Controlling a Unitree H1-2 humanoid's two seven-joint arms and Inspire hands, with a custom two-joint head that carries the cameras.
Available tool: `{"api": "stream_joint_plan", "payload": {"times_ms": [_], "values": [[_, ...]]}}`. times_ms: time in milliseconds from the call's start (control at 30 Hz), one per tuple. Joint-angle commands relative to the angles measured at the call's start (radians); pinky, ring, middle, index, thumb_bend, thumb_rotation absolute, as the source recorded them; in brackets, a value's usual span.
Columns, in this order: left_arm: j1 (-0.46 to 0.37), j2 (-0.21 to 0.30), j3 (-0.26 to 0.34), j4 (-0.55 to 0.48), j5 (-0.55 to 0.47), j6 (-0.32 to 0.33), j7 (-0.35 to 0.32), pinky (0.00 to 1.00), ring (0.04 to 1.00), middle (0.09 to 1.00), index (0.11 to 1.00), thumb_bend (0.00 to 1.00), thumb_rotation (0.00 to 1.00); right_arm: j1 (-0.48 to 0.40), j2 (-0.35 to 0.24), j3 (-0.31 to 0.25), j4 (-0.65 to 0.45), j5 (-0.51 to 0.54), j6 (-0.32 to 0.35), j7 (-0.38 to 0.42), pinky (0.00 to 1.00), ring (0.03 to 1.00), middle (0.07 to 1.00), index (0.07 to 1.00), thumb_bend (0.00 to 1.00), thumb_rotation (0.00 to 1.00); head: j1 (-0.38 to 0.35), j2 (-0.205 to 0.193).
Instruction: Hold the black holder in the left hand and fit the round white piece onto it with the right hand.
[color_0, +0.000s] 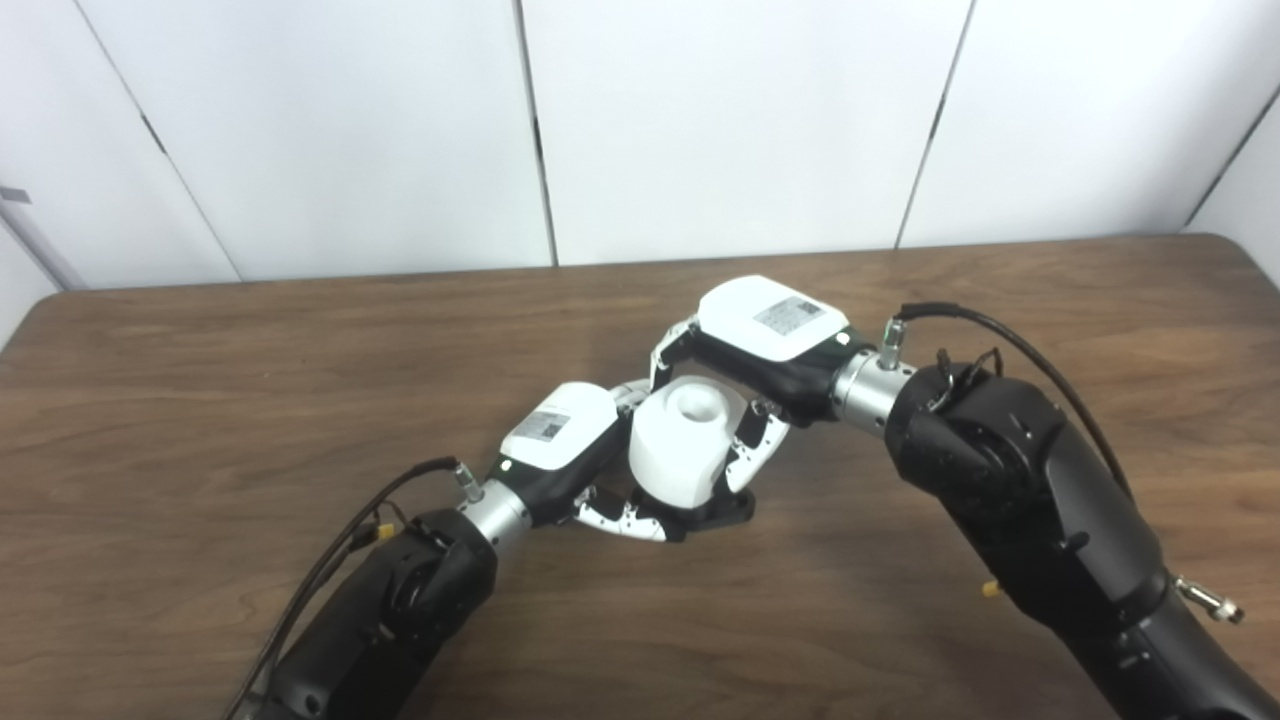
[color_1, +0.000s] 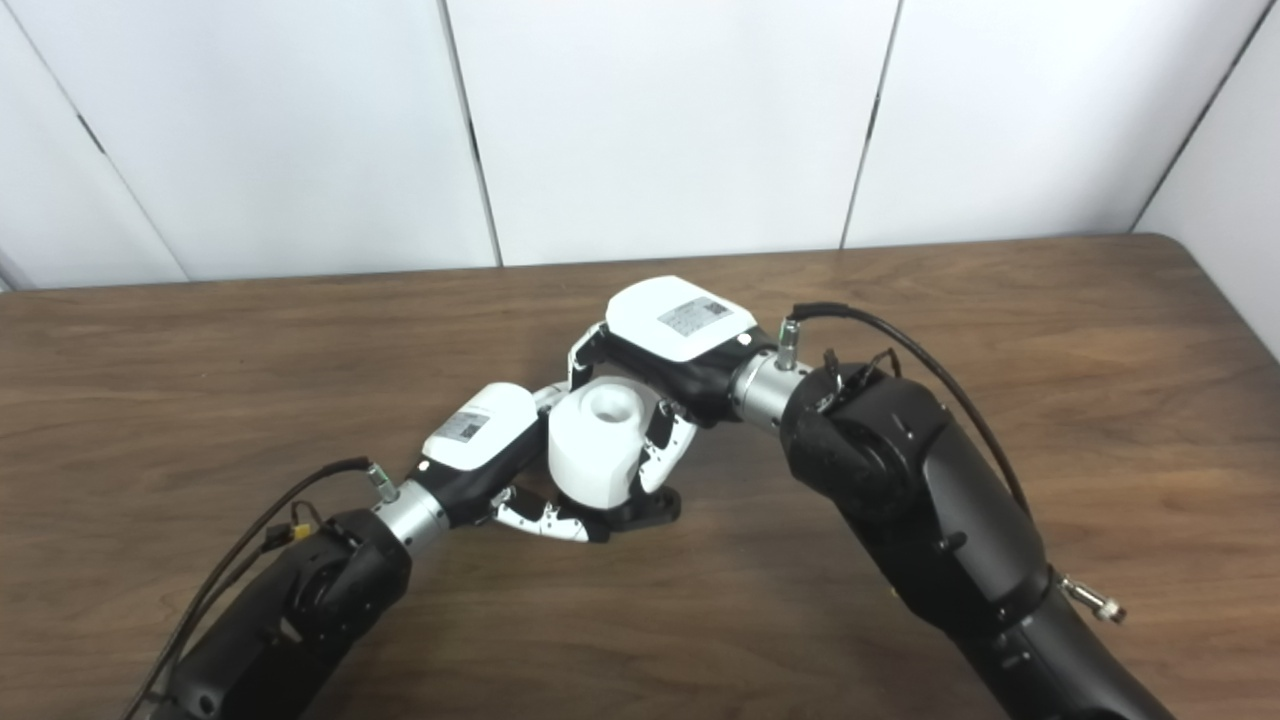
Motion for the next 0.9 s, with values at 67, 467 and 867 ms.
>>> {"api": "stream_joint_plan", "payload": {"times_ms": [67, 467, 867], "values": [[0.039, 0.014, -0.035, 0.019, 0.016, 0.03, -0.089, 0.73, 0.918, 0.88, 0.486, 0.52, 0.07, -0.029, -0.001, -0.005, 0.003, -0.005, -0.037, -0.036, 0.6, 0.745, 0.712, 0.481, 0.53, 0.14, 0.005, 0.002], [0.047, 0.026, -0.028, 0.004, 0.002, 0.03, -0.101, 0.73, 0.916, 0.894, 0.486, 0.52, 0.07, -0.029, -0.002, -0.005, 0.01, -0.008, -0.03, -0.023, 0.61, 0.75, 0.717, 0.481, 0.52, 0.14, -0.005, 0.01], [0.051, 0.033, -0.023, -0.006, -0.011, 0.035, -0.125, 0.75, 0.907, 0.898, 0.486, 0.52, 0.07, -0.036, -0.021, -0.011, 0.01, -0.004, -0.041, -0.018, 0.6, 0.749, 0.713, 0.481, 0.52, 0.14, -0.016, 0.019]]}}
